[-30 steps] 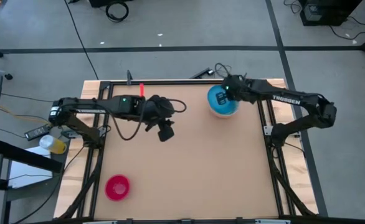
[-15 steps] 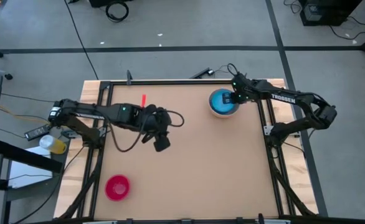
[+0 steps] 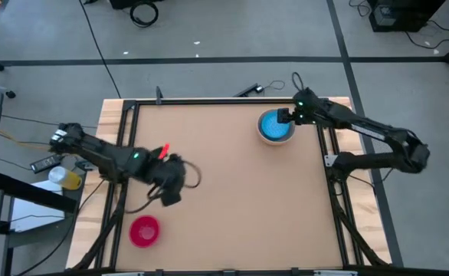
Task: Nest bowls inside each other
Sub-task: Stack the red bowl on top of the blue patterned bowl
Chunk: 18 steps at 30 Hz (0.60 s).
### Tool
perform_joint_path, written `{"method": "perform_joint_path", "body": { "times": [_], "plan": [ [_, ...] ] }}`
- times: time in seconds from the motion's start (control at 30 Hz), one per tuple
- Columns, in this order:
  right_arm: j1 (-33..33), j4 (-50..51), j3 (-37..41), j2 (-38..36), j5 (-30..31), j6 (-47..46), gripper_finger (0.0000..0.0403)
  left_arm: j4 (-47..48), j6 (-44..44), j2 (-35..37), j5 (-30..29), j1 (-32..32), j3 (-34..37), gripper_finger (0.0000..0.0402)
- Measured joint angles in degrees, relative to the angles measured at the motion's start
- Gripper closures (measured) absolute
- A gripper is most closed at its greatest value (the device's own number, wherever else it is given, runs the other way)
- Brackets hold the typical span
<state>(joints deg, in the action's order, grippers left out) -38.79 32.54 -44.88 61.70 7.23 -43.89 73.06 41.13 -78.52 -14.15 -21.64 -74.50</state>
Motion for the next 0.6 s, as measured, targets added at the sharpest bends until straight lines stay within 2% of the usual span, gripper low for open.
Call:
{"method": "perform_joint_path", "body": {
  "times": [0.13,0.23,0.43,0.6],
  "plan": [
    [4.88,0.12,0.00,-6.81,0.17,0.14,0.0129,-7.15,14.52,8.52,7.60,-6.30,14.72,0.0255],
    [8.77,0.83,0.00,-9.75,0.15,-0.04,0.0133,-15.53,23.60,13.62,12.12,-11.77,23.02,0.0255],
    [15.32,0.95,0.00,-9.82,0.41,-1.65,0.0135,-24.23,30.71,15.44,17.04,-21.41,35.73,0.0255],
    [19.76,0.72,0.00,-7.45,1.33,-3.11,0.0135,-30.18,34.36,15.19,18.71,-23.75,40.50,0.0255]
  ]
}}
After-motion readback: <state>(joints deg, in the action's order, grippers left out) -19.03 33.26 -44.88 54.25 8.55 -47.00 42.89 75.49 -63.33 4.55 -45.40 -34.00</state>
